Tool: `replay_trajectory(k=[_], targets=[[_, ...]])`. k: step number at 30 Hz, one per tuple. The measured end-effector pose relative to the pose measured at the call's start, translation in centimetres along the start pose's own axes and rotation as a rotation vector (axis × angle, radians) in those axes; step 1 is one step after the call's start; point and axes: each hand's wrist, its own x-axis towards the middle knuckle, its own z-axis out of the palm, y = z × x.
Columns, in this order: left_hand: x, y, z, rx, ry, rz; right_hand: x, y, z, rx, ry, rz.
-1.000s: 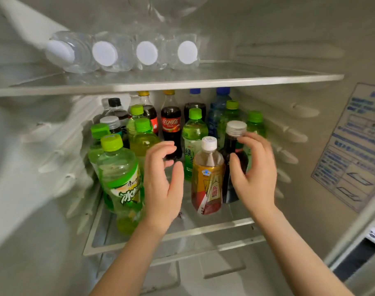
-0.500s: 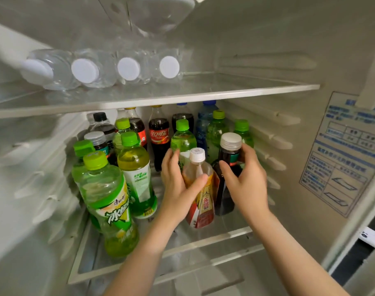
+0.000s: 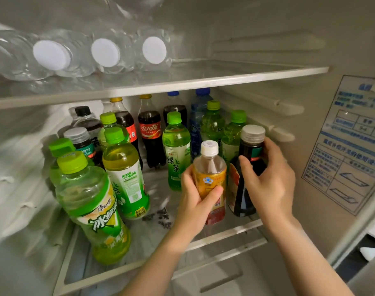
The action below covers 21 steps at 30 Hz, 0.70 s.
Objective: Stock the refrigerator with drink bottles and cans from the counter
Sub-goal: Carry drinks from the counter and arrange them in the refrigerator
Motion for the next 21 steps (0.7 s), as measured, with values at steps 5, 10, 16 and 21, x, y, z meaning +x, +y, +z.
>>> replay_trajectory(k=[5, 10, 16, 21], targets=[[0.4, 0.5, 1.1, 0.115, -0.034, 0.059, 0.1, 0.5, -0.5, 0.058, -0.011, 0.008], [1.8, 0.8, -1.9, 0.184, 0.394, 0.182, 0.3, 0.6, -0.7, 0.052, -0.044, 0.031], [5.7, -0.6, -5.0, 0.114, 0.343, -0.101, 0.0, -2.2, 0.1, -0.026, 0.079, -0.127], [6.4, -2.1, -5.6, 0.091, 0.167, -0.103, 1.0, -2.8, 1.3, -0.071, -0.023, -0.358]])
